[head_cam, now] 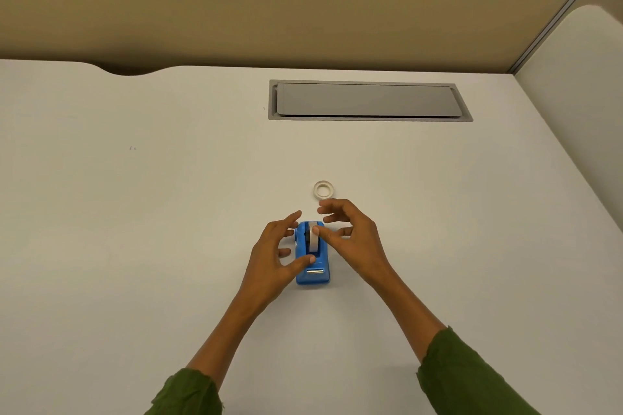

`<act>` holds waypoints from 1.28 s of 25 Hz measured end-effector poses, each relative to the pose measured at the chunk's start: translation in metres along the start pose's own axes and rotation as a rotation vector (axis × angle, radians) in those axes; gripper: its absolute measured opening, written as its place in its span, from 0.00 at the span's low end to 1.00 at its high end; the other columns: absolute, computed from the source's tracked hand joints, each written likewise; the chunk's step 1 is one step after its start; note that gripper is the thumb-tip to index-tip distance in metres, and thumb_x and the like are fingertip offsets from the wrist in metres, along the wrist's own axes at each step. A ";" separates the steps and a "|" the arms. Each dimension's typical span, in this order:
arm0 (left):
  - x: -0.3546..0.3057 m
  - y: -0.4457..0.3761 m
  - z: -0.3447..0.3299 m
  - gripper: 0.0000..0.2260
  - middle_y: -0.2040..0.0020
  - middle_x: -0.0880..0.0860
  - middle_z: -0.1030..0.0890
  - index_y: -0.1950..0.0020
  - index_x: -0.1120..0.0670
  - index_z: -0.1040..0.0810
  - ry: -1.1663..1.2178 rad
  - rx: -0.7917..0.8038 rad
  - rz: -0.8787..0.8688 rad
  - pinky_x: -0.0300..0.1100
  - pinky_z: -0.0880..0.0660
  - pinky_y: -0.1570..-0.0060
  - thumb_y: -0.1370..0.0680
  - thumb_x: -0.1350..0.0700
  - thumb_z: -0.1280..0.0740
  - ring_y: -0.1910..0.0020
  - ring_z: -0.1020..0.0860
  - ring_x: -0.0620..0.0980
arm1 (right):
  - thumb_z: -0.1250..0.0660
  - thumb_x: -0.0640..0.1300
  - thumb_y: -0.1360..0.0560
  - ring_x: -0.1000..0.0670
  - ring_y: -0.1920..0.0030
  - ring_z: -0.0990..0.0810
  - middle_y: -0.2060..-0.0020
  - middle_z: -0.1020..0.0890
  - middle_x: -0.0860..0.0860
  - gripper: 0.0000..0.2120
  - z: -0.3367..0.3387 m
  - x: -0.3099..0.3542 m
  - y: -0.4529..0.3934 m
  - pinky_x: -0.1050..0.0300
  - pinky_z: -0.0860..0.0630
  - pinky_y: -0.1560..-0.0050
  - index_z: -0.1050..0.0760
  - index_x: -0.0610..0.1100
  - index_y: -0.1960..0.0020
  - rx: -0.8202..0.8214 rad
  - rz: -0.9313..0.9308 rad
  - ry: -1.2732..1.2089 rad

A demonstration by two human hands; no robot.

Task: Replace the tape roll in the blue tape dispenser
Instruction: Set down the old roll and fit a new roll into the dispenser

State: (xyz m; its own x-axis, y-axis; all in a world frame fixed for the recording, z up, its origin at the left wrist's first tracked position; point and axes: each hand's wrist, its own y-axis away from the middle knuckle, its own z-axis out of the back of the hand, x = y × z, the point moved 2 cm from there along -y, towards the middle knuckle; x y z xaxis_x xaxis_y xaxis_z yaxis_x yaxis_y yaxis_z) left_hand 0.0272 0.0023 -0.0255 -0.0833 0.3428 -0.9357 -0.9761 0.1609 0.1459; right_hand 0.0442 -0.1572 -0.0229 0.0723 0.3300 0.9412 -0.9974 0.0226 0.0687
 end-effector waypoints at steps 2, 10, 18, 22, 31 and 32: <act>0.000 -0.003 -0.001 0.28 0.37 0.54 0.27 0.33 0.51 0.32 0.000 -0.010 -0.021 0.42 0.26 0.47 0.31 0.58 0.27 0.41 0.27 0.51 | 0.28 0.43 0.29 0.55 0.52 0.21 0.52 0.19 0.53 0.10 -0.002 0.000 -0.003 0.71 0.25 0.60 0.24 0.48 0.50 -0.025 -0.026 -0.002; 0.007 -0.009 -0.003 0.21 0.43 0.50 0.28 0.38 0.49 0.26 -0.055 -0.039 -0.048 0.31 0.26 0.53 0.30 0.53 0.29 0.45 0.26 0.48 | 0.29 0.48 0.30 0.58 0.46 0.24 0.49 0.22 0.58 0.10 0.000 -0.006 0.004 0.67 0.25 0.53 0.25 0.59 0.52 0.081 0.017 -0.034; 0.008 -0.007 -0.006 0.23 0.40 0.53 0.28 0.35 0.51 0.28 -0.052 -0.021 -0.072 0.33 0.25 0.52 0.29 0.55 0.29 0.43 0.26 0.49 | 0.30 0.42 0.28 0.49 0.49 0.22 0.51 0.18 0.47 0.04 -0.006 -0.007 -0.006 0.62 0.25 0.54 0.22 0.46 0.54 -0.008 -0.090 -0.062; 0.007 -0.008 -0.007 0.22 0.42 0.51 0.29 0.36 0.52 0.28 -0.073 -0.033 -0.089 0.28 0.25 0.55 0.29 0.55 0.29 0.44 0.26 0.49 | 0.31 0.43 0.27 0.49 0.49 0.22 0.52 0.18 0.46 0.04 -0.010 -0.007 -0.011 0.61 0.26 0.50 0.22 0.44 0.53 -0.039 -0.149 -0.070; 0.009 -0.007 -0.007 0.23 0.42 0.49 0.30 0.35 0.50 0.29 -0.057 -0.033 -0.098 0.27 0.25 0.56 0.29 0.49 0.31 0.45 0.27 0.47 | 0.31 0.40 0.28 0.48 0.46 0.22 0.49 0.19 0.47 0.08 -0.011 -0.014 -0.001 0.57 0.25 0.48 0.23 0.44 0.49 0.027 -0.123 -0.112; 0.009 -0.007 -0.008 0.25 0.42 0.49 0.30 0.34 0.50 0.29 -0.051 -0.031 -0.095 0.26 0.25 0.55 0.30 0.49 0.31 0.46 0.27 0.46 | 0.31 0.40 0.27 0.48 0.47 0.22 0.50 0.18 0.47 0.06 -0.010 -0.013 -0.003 0.58 0.25 0.49 0.23 0.43 0.50 -0.009 -0.128 -0.116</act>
State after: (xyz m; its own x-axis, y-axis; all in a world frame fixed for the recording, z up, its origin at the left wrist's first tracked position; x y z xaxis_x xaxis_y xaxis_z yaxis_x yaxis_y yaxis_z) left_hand 0.0320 -0.0029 -0.0372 0.0192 0.3744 -0.9271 -0.9850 0.1661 0.0467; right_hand 0.0464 -0.1523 -0.0387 0.1981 0.2130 0.9568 -0.9799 0.0660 0.1882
